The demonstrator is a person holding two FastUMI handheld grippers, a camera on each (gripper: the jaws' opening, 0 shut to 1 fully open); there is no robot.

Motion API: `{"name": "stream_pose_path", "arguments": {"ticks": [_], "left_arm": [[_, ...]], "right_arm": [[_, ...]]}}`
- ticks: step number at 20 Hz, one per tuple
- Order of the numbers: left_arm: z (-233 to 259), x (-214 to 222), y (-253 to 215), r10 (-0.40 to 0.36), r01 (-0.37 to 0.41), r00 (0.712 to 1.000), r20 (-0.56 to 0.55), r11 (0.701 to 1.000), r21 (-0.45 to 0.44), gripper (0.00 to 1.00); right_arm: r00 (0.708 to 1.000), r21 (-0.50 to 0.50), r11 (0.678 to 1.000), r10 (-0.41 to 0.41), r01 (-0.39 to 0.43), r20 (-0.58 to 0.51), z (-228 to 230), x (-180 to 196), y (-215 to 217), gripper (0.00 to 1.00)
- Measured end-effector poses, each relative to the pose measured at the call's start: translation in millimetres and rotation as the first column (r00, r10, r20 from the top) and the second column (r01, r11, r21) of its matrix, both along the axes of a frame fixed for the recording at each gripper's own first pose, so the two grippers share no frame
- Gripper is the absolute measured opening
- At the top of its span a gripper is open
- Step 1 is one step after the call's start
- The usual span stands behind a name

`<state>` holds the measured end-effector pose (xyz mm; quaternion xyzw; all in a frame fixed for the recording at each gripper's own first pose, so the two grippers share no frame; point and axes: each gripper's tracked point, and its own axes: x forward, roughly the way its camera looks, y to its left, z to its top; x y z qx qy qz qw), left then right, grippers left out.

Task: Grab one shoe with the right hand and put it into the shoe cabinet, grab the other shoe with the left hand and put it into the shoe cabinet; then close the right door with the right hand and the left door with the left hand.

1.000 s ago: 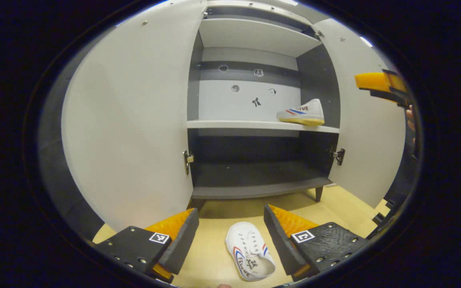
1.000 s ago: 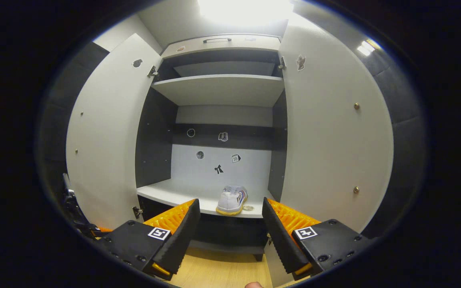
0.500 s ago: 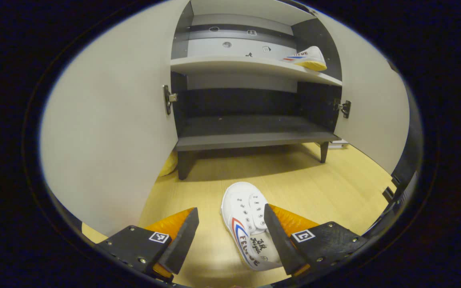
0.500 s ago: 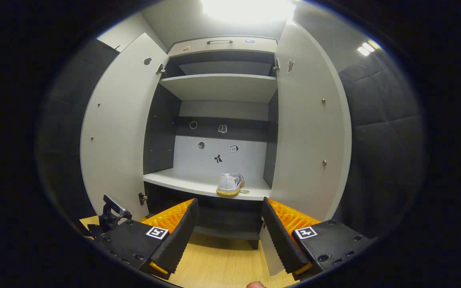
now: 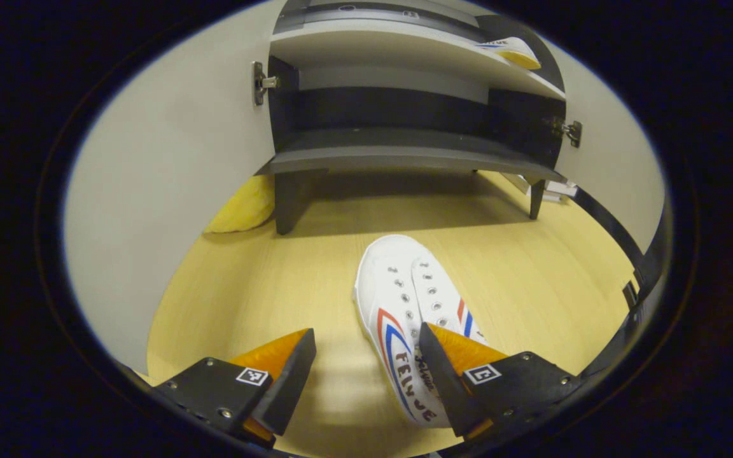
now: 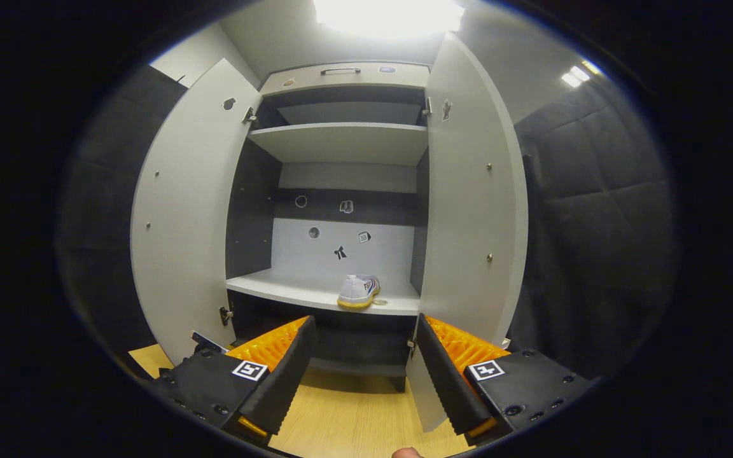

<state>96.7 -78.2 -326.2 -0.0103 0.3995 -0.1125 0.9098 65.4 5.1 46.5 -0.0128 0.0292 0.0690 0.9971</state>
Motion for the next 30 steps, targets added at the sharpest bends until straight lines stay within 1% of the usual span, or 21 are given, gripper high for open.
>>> {"name": "stream_pose_path", "arguments": {"ticks": [2,4,6,7,8,9,10,12,13,15,18,23,30], "left_arm": [[-0.7,0.5,-0.2,0.003,-0.003,1.000,0.012,1.000,-0.007,0.97],[-3.8,-4.7,-2.5,-0.007,0.007,1.000,-0.003,1.000,-0.017,0.96],[-5.6,-7.4,-14.7,-0.023,0.023,1.000,-0.006,0.997,-0.073,0.89],[-4.8,-9.2,-19.2,-0.026,0.026,1.000,-0.006,0.996,-0.086,0.70],[-4.0,-8.3,-22.0,-0.030,0.030,1.000,0.000,0.996,-0.086,0.56],[-4.0,-9.7,-22.1,-0.033,0.034,0.999,0.005,0.997,-0.065,0.42],[-3.9,-7.8,-22.0,-0.037,0.037,0.999,0.011,0.998,-0.052,0.41],[-5.3,-6.7,-18.0,-0.015,0.015,1.000,0.005,0.999,-0.030,0.33],[-3.7,-3.3,-15.5,0.008,-0.008,1.000,0.003,0.999,-0.035,0.15],[-1.5,-2.5,-15.0,0.041,-0.040,0.999,0.001,0.997,-0.058,0.03],[2.1,0.2,-14.1,0.047,-0.046,0.999,0.010,0.997,-0.062,0.02],[16.3,6.8,-10.1,0.059,-0.056,0.998,0.021,0.994,-0.095,0.01],[82.2,17.7,-3.9,0.061,-0.046,0.989,0.136,0.993,-0.112,0.01]], "right_arm": [[1.000,-0.003,1.000,0.000,0.000,0.001,0.6,0.2,-0.3,0.99],[1.000,0.003,1.000,0.001,-0.001,-0.003,-0.6,0.9,-0.6,0.99],[1.000,0.008,1.000,0.004,-0.004,-0.010,-3.2,-0.3,-1.4,0.99],[1.000,0.007,1.000,0.004,-0.004,-0.013,-3.6,0.1,-1.7,0.99],[1.000,0.005,1.000,0.001,-0.001,-0.014,-4.2,0.1,-3.4,0.99],[1.000,0.004,1.000,-0.001,0.001,-0.013,-3.9,-0.3,-4.8,0.99],[1.000,0.007,1.000,-0.003,0.003,-0.012,-3.5,-2.5,-5.8,0.98],[1.000,0.012,1.000,-0.008,0.008,-0.011,-3.0,-2.8,-8.4,0.99],[1.000,0.011,1.000,-0.011,0.011,-0.011,-3.6,-4.2,-10.8,0.99],[1.000,0.014,1.000,-0.021,0.021,-0.013,-3.7,-5.1,-15.8,0.99],[0.999,0.026,0.999,-0.029,0.030,-0.023,-5.0,-4.5,-19.7,0.99],[0.999,0.029,0.999,-0.028,0.028,-0.022,-2.9,-5.3,-20.3,0.98],[1.000,0.025,1.000,-0.011,0.011,-0.012,-0.2,-7.2,-12.6,0.98]]}}
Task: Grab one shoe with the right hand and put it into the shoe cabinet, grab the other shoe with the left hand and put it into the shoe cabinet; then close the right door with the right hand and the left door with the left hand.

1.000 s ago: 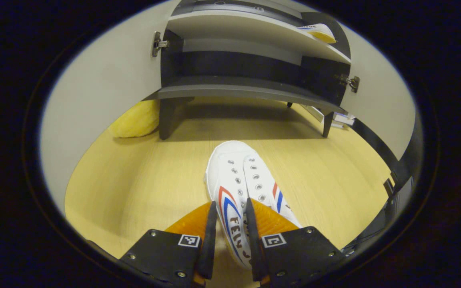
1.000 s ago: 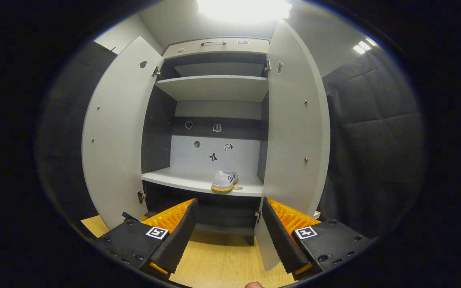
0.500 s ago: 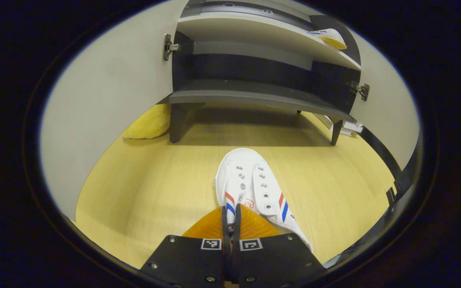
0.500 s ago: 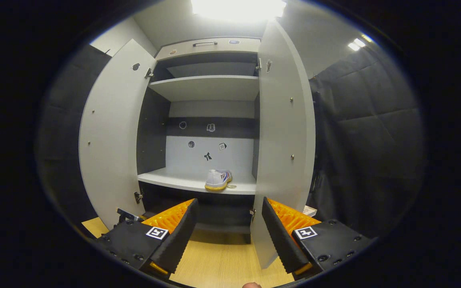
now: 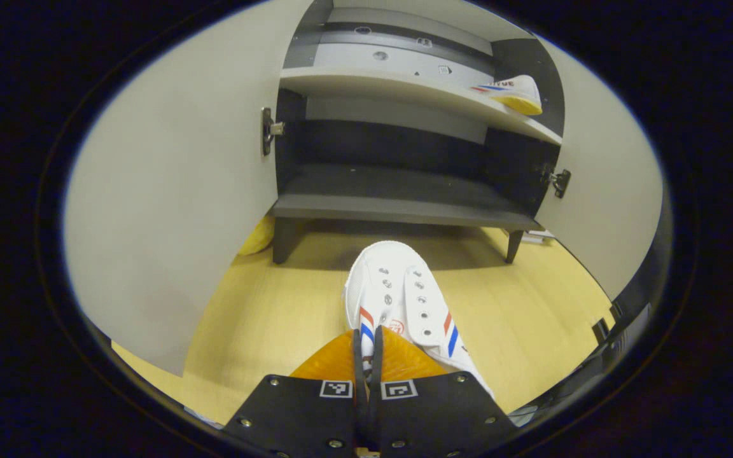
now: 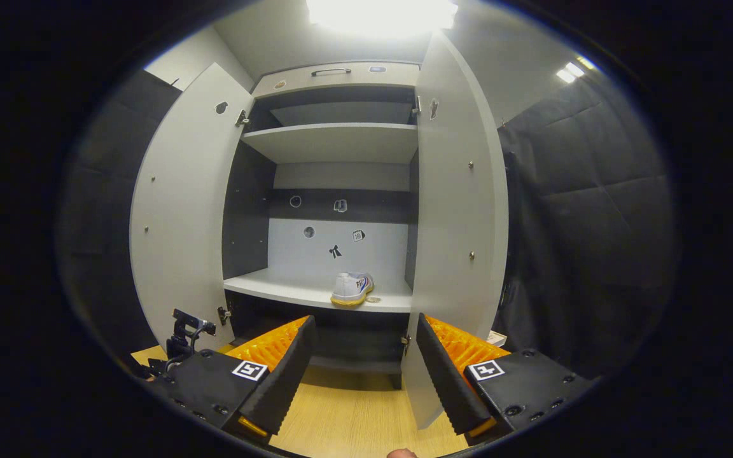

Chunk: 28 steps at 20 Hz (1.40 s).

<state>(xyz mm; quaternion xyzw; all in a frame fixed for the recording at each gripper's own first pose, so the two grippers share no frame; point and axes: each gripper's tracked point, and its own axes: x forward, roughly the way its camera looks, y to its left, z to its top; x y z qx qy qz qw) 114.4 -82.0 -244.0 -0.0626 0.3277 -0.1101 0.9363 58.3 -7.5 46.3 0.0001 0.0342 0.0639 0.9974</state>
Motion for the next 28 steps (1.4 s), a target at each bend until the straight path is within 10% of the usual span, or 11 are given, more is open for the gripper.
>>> {"name": "stream_pose_path", "arguments": {"ticks": [28], "left_arm": [[68.4,-20.5,20.6,0.057,-0.010,0.893,0.446,0.994,-0.108,0.01]], "right_arm": [[0.997,0.034,0.997,-0.072,0.071,0.012,5.0,-13.8,-31.7,0.99]]}}
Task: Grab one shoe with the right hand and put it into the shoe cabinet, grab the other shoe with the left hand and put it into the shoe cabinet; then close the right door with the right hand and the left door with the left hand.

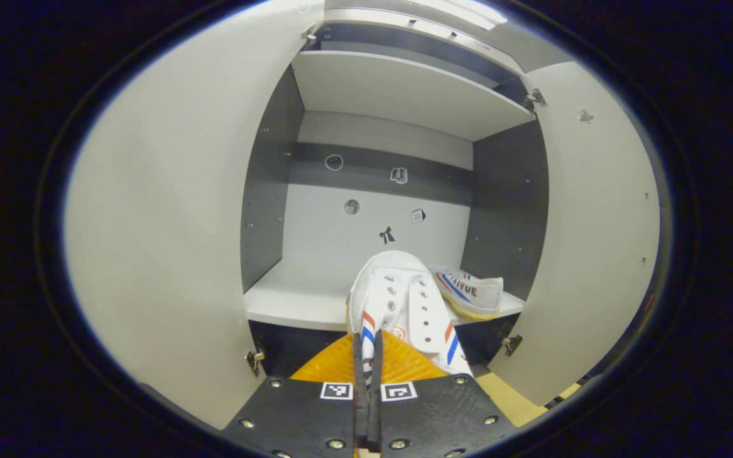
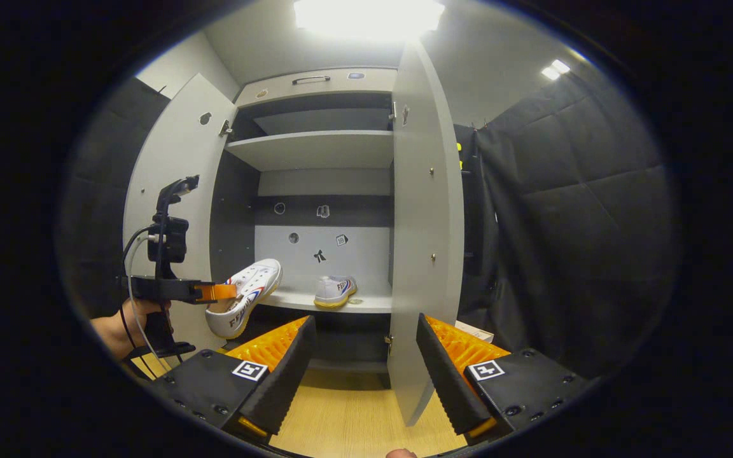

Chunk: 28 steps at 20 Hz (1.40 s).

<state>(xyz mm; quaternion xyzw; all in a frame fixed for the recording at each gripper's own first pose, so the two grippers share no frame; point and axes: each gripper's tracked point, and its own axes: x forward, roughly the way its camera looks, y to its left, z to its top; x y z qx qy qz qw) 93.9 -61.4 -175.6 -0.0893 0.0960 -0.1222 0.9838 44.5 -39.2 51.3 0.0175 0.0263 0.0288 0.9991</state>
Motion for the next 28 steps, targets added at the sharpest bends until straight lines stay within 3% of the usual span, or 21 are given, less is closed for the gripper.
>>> {"name": "stream_pose_path", "arguments": {"ticks": [10,18,24,26,28], "left_arm": [[-0.3,1.4,0.9,0.041,-0.041,0.999,-0.005,0.999,0.007,0.01],[-6.9,-0.2,-0.2,0.080,-0.078,0.992,-0.101,0.997,0.028,0.01],[-16.7,4.4,-7.8,0.045,-0.042,0.984,-0.173,0.999,0.022,0.01],[6.0,-0.9,1.8,0.069,-0.066,0.992,-0.101,0.997,0.028,0.09],[21.7,-2.9,4.4,0.079,-0.077,0.996,-0.046,0.996,0.036,0.44]], "right_arm": [[0.999,0.020,0.999,-0.039,0.039,-0.013,-7.9,1.2,-23.5,0.98],[0.999,0.033,0.999,-0.041,0.042,-0.035,-12.3,4.1,-25.6,0.98],[0.999,0.047,0.998,-0.037,0.038,-0.033,-11.2,9.5,-23.3,0.98],[0.999,0.052,0.998,-0.029,0.030,-0.027,-7.7,9.9,-19.9,0.98],[1.000,0.051,0.998,-0.023,0.024,-0.016,-4.1,9.6,-17.1,0.98]]}}
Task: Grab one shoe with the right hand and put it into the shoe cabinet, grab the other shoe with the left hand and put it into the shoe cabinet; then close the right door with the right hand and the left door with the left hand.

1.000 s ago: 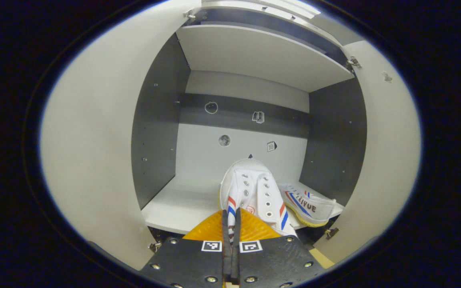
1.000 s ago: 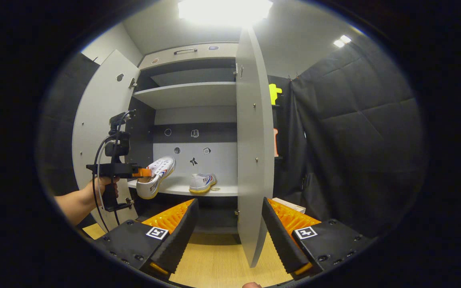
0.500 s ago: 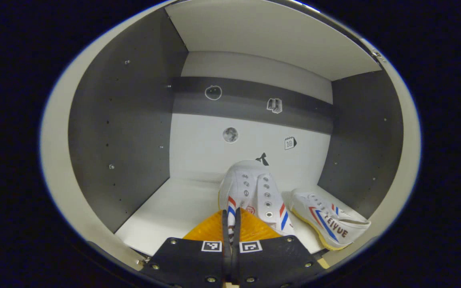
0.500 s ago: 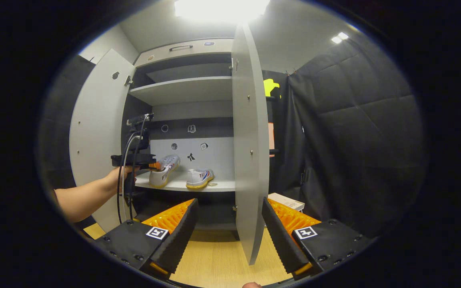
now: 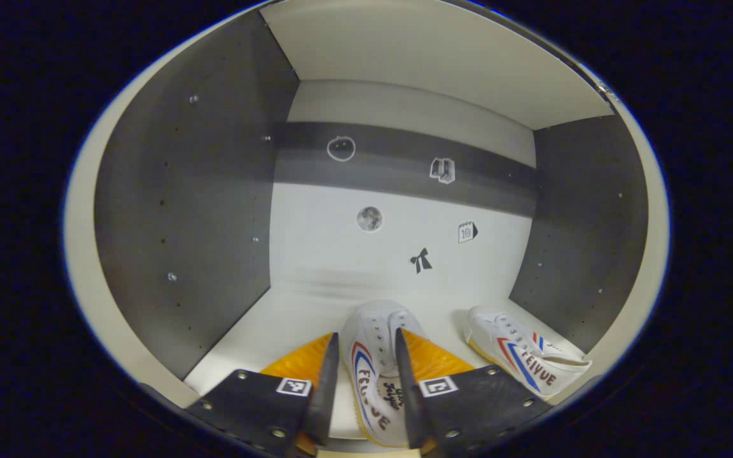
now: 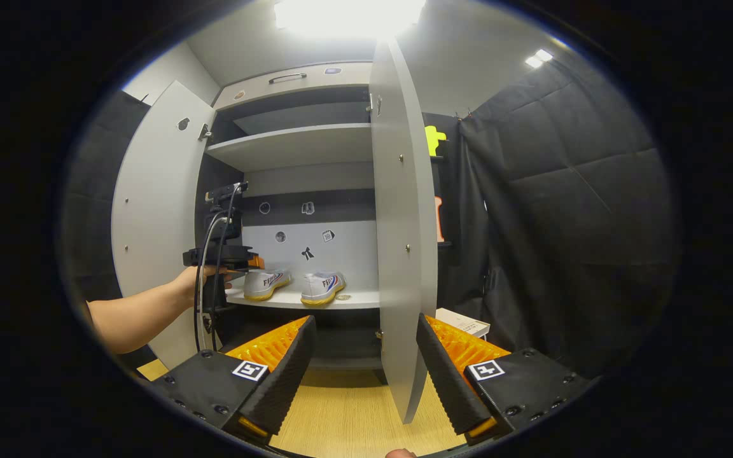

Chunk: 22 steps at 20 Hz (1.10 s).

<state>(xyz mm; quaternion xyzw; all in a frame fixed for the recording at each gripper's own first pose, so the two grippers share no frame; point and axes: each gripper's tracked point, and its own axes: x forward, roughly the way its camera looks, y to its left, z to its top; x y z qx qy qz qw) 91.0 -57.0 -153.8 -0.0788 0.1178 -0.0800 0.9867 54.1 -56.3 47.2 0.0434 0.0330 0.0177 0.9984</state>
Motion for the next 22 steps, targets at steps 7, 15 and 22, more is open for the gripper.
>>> {"name": "stream_pose_path", "arguments": {"ticks": [7,15,22], "left_arm": [[48.7,-71.9,7.0,-0.023,0.014,0.993,0.114,0.996,0.083,0.96],[84.4,-183.2,25.5,-0.065,0.054,0.978,0.198,0.997,0.058,0.95],[70.5,-279.0,57.9,-0.076,0.066,0.981,0.179,0.996,0.061,0.96]], "right_arm": [[0.999,0.000,1.000,0.004,-0.004,0.042,16.8,-6.0,0.5,0.98],[0.997,-0.011,1.000,-0.025,0.026,0.078,36.7,-13.8,-13.5,0.98],[0.995,-0.025,1.000,-0.008,0.010,0.096,45.6,-17.2,-5.9,0.98]]}}
